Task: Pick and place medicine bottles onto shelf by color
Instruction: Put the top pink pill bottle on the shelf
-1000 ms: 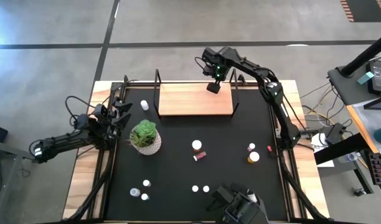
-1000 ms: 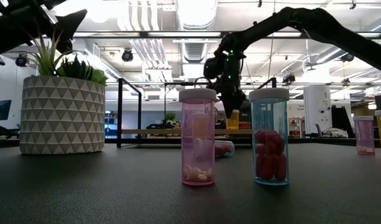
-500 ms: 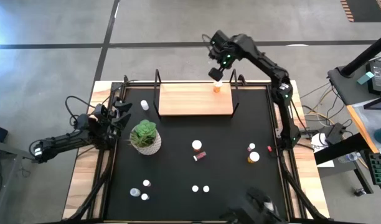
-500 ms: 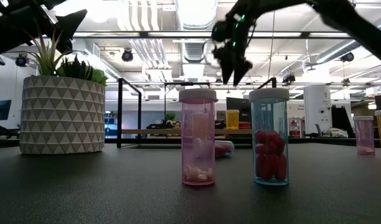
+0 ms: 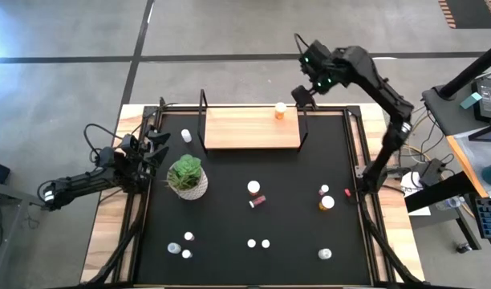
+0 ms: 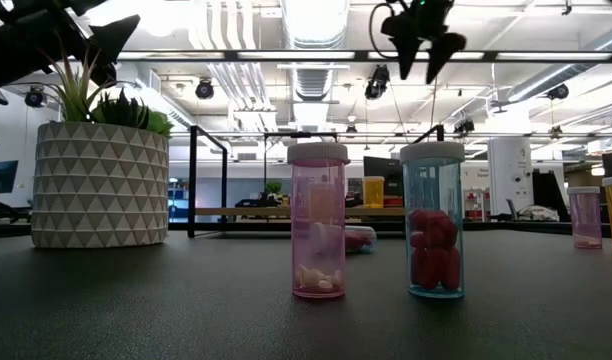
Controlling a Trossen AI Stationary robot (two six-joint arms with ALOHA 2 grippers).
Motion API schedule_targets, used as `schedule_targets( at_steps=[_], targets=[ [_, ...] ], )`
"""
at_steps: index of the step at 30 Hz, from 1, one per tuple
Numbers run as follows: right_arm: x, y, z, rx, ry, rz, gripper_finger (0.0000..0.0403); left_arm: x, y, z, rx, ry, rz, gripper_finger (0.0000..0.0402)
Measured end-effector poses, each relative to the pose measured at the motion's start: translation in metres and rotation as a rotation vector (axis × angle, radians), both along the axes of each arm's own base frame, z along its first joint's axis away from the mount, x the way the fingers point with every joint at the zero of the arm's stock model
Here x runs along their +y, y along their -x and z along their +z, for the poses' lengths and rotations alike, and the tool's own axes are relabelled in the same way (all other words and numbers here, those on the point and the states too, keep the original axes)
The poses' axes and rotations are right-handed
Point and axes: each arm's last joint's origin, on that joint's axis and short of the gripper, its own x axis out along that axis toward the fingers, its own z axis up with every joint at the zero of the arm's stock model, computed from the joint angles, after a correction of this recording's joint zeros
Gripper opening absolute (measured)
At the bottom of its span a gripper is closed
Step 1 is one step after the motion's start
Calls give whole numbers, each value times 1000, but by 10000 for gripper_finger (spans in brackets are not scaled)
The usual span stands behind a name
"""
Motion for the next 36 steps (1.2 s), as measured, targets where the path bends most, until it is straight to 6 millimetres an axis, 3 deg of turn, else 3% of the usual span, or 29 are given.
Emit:
schedule_targets(
  at_steps=[14,19,28,36],
  targets=[
    [78,64,-51,-29,-163,-442,327,0,0,0,0,0,0,233],
    [98,68,-77,-5,-248,-533,327,0,0,0,-1,0,0,233],
    [111,81,-103,-19,-443,-701,327,0,0,0,-1,0,0,233],
    [129,64,-150,-33,-609,-778,327,0,0,0,-1,0,0,233]
  ],
)
